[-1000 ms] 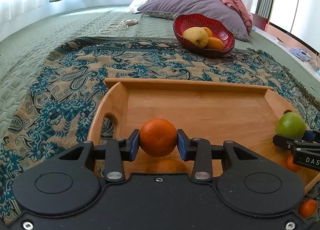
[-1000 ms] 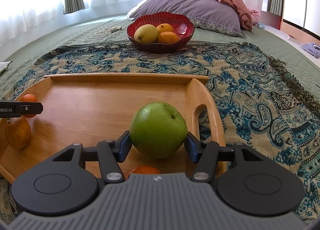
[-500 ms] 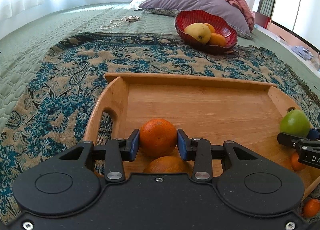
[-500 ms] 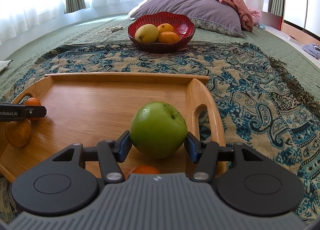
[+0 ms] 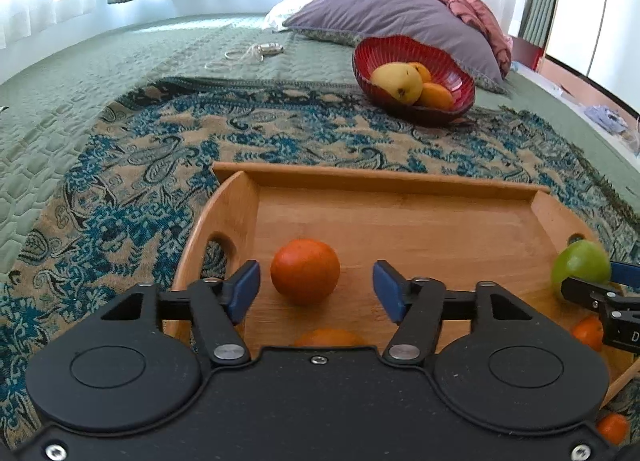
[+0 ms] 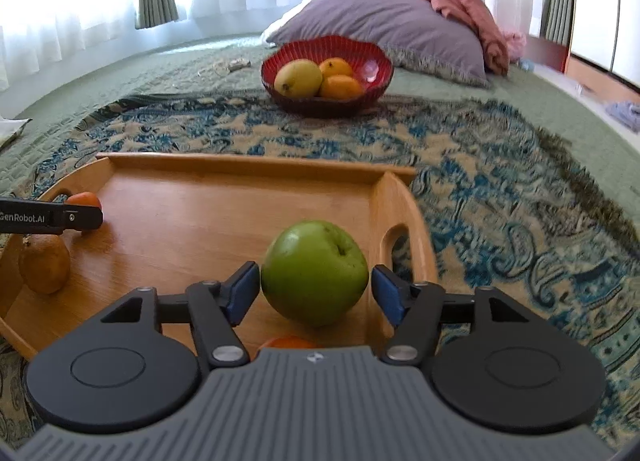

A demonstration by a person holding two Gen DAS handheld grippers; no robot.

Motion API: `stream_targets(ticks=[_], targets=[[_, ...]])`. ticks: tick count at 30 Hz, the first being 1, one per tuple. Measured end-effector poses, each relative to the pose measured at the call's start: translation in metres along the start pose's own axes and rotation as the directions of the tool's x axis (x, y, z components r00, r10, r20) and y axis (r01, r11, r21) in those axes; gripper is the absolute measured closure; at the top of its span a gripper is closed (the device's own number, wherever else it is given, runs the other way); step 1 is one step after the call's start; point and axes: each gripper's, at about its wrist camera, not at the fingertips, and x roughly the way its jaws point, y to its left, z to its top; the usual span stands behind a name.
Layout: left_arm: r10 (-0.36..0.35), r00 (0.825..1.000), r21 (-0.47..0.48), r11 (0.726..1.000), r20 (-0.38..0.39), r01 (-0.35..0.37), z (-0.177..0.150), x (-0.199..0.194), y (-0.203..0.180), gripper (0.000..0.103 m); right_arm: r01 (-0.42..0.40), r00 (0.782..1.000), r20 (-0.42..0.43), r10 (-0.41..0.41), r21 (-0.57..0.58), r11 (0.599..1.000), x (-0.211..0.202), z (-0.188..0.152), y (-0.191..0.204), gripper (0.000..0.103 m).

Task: Organize fruits
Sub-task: 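Open both grippers to release the orange and apple onto the tray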

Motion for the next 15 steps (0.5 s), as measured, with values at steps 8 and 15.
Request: stream_targets(ticks=[8, 15], targets=[[-0.039, 0.995, 0.038, 0.999, 0.088, 0.036, -0.006, -0.042, -0.015, 0.02, -0.03, 0.998, 0.054, 0.03, 0.006, 1.0, -0.024, -0.001, -0.003, 0.015], [-0.09, 0.987, 0.071, 0.994, 0.132, 0.082, -0.027, -0.081, -0.027, 0.014, -0.038, 0.994, 0.098, 0.038, 0.0, 0.999, -0.049, -0.014, -0.001, 0.009]])
